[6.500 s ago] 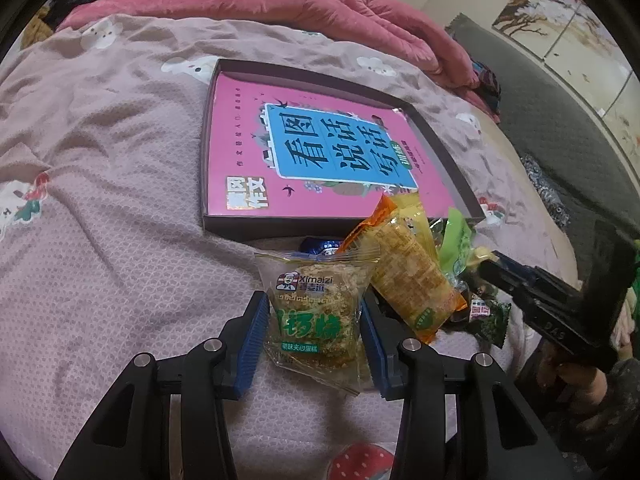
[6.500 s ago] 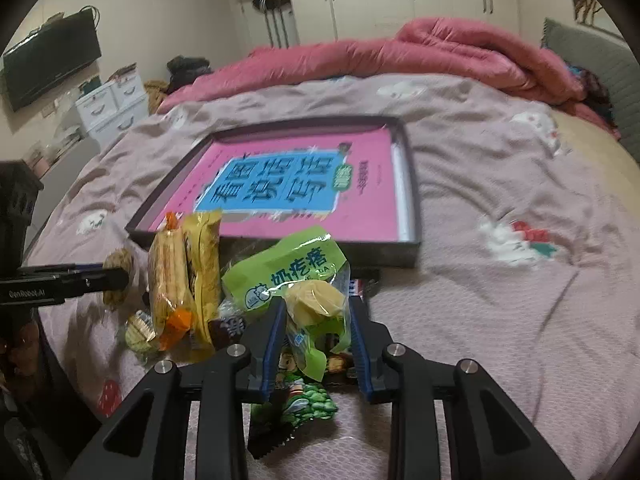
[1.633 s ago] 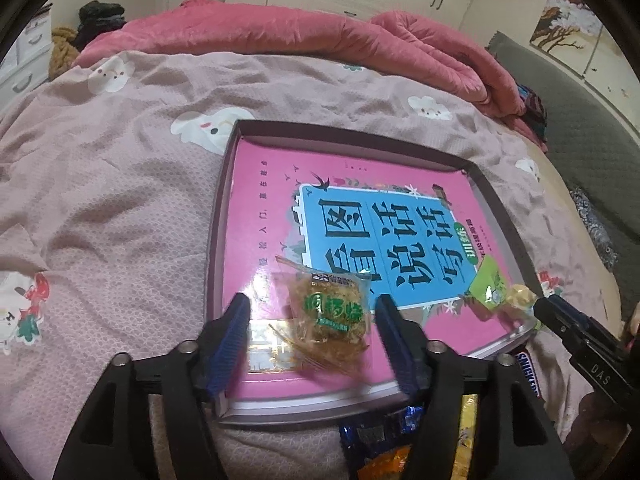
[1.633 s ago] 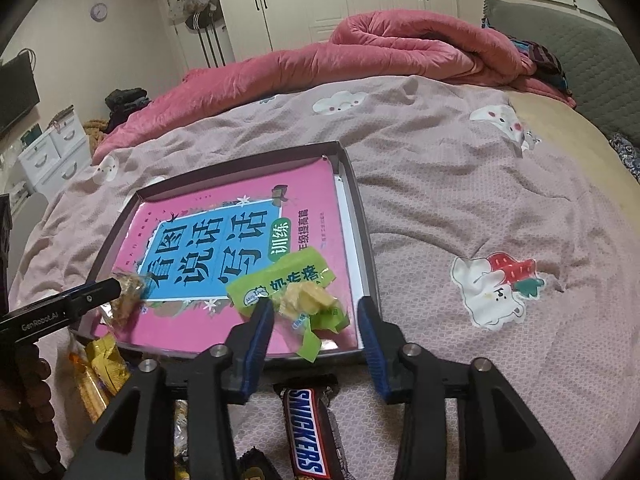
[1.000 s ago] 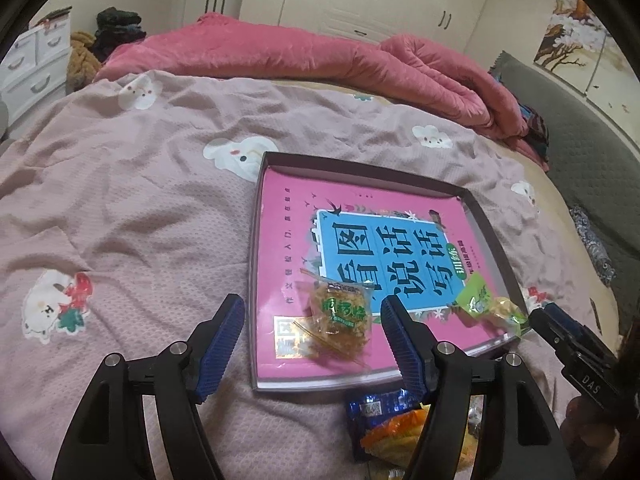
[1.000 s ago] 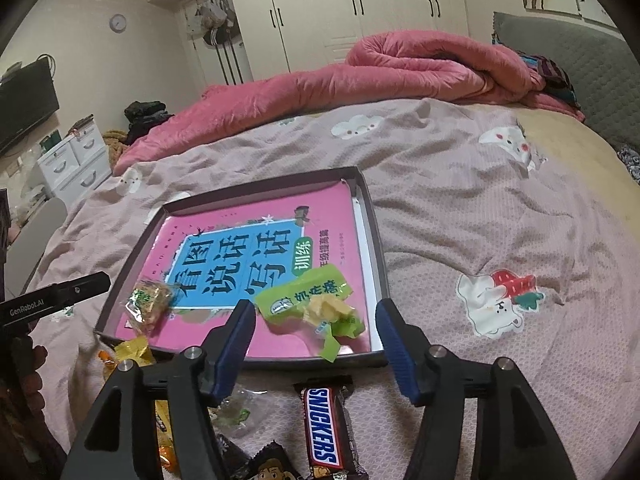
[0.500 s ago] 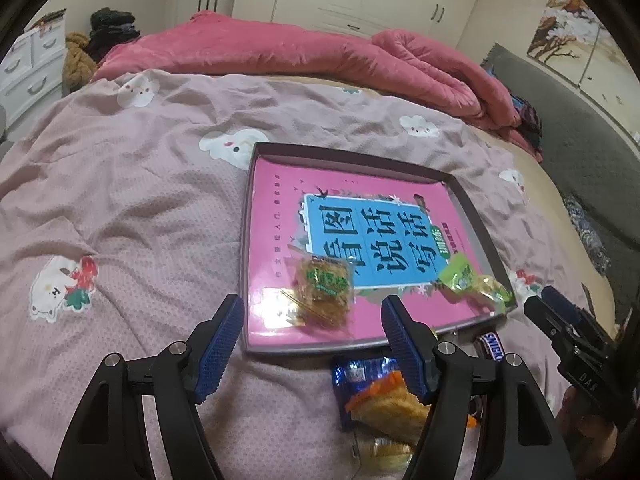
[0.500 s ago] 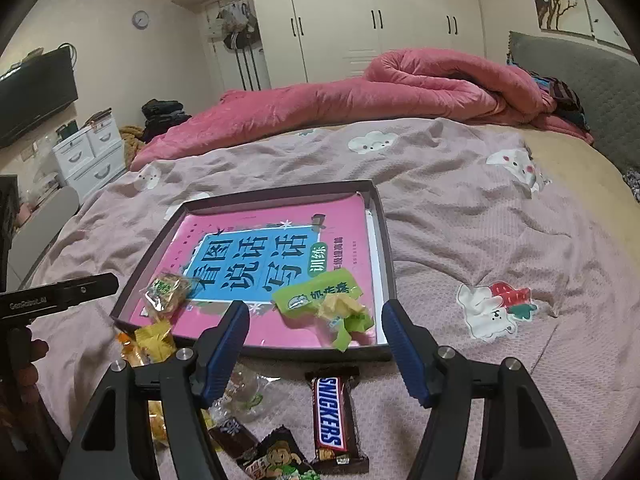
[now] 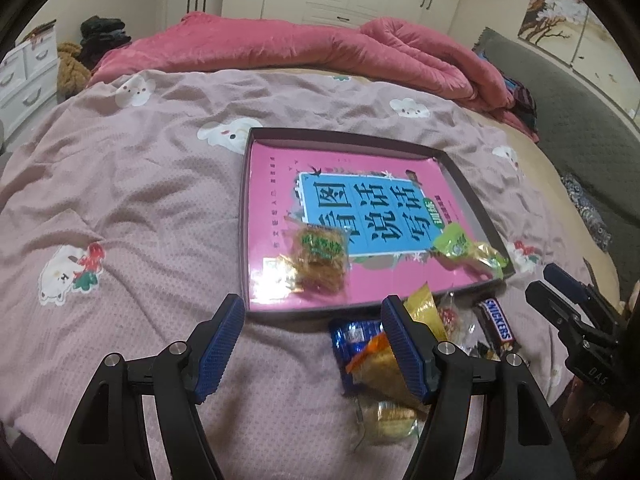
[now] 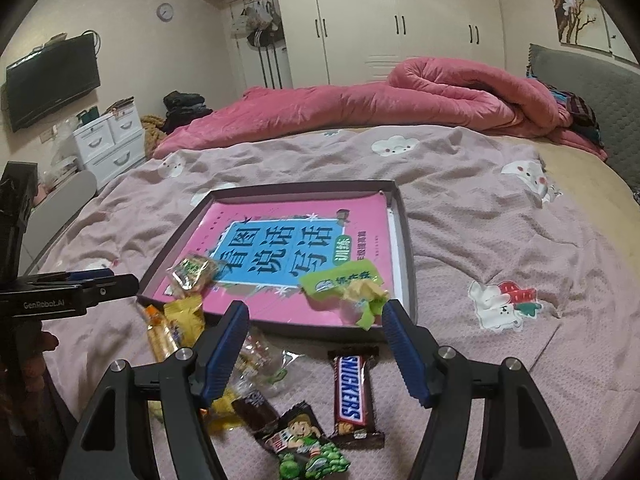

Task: Organize snacks
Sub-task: 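Move both grippers back from the tray to the snack pile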

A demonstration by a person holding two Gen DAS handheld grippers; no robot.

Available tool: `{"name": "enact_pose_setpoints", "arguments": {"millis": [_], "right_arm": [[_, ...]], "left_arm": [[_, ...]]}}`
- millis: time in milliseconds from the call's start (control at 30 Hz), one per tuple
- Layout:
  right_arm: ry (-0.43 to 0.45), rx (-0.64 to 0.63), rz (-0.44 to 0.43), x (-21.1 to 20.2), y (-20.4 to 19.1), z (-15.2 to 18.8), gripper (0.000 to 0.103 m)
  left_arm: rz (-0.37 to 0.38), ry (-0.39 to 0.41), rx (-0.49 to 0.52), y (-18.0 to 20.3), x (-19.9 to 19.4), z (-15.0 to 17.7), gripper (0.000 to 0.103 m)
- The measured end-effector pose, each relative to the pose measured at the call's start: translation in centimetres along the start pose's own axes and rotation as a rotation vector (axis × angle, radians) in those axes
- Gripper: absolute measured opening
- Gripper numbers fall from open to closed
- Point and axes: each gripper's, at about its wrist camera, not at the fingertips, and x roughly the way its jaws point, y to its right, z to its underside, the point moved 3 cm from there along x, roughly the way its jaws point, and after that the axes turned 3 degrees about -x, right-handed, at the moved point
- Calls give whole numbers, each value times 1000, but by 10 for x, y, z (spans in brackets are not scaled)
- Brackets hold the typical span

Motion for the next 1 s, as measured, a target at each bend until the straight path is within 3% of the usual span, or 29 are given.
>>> {"name": "enact_pose_setpoints", "arguments": {"millis": [400, 1000], "right_arm": [[-30, -58, -32, -6, -16, 13, 69], [-99, -112, -46, -4, -25, 28, 73]], "left_arm": [[-35, 5, 60, 9, -11, 14, 73], [-21, -83, 84, 15, -12, 40, 73]]}}
